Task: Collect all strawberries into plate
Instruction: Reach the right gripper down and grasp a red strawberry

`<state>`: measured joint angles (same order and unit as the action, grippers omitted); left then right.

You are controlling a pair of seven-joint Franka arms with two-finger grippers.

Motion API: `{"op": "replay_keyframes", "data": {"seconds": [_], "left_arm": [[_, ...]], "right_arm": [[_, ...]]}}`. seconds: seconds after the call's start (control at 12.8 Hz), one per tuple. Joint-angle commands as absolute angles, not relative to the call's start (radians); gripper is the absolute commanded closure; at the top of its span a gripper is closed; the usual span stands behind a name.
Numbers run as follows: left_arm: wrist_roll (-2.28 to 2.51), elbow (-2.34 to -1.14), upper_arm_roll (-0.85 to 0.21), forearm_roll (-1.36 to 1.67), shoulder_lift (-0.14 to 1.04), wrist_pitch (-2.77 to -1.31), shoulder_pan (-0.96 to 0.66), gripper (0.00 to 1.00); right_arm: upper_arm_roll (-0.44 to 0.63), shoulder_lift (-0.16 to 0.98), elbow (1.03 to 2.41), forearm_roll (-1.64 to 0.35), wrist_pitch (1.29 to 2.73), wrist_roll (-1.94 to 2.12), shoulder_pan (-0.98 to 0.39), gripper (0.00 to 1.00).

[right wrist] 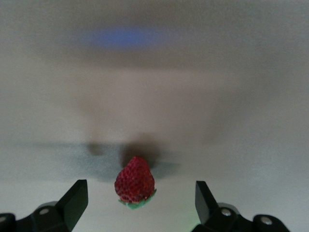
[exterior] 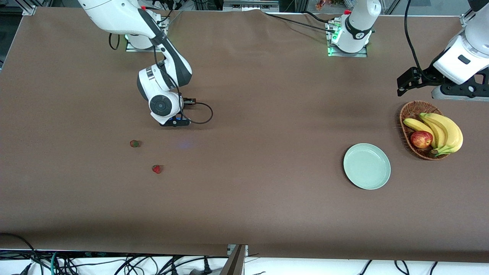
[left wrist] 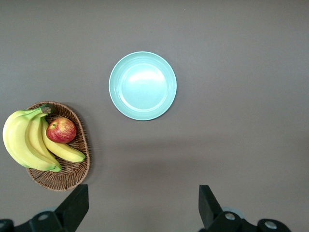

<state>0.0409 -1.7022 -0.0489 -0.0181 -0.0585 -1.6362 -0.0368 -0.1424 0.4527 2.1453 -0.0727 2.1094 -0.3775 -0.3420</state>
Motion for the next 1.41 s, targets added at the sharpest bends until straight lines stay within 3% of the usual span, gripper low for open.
{"op": "replay_keyframes", "data": {"seconds": [0.0,0.08,0.16,0.31,0.39,0.55,0.63,0.86,1.17,1.33], "left_arm": [[0.045,-1.672,-0.046,0.012,-0.046,-1.615,-0.037,0.0],[0.046,-1.672,-0.046,0.012,-0.046,-1.615,-0.037,0.0],[0.046,-1.672,-0.048,0.012,-0.046,-1.615,-0.037,0.0],[0.046,-1.672,-0.048,0.012,-0.046,-1.615,-0.037,0.0],[0.046,-1.672,-0.046,0.012,-0.046,-1.615,-0.037,0.0],[0.046,-1.672,-0.046,0.012,-0.046,-1.615,-0.037,0.0],[0.046,-1.672,-0.048,0.012,-0.048,-1.615,-0.037,0.0],[0.046,-1.672,-0.046,0.012,-0.048,-1.615,-0.038,0.0],[0.046,-1.672,-0.046,0.012,-0.046,-1.615,-0.037,0.0],[0.044,-1.672,-0.046,0.012,-0.046,-1.615,-0.037,0.0]], "right_arm": [[-0.146,0.457,2.164,-0.08,2.12,-0.38,-0.339,0.06],[-0.146,0.463,2.164,-0.08,2.115,-0.379,-0.339,0.07],[-0.146,0.468,2.164,-0.08,2.115,-0.379,-0.339,0.18],[-0.147,0.471,2.163,-0.08,2.115,-0.379,-0.339,0.62],[-0.147,0.471,2.161,-0.08,2.115,-0.379,-0.339,0.76],[-0.147,0.471,2.155,-0.081,2.117,-0.377,-0.339,0.95],[-0.147,0.469,2.145,-0.081,2.118,-0.377,-0.339,1.0],[-0.149,0.472,2.025,-0.083,2.117,-0.383,-0.339,1.0],[-0.19,0.602,1.731,-0.164,2.123,-0.452,-0.38,1.0],[-0.195,0.696,1.573,-0.181,2.129,-0.585,-0.473,1.0]]}}
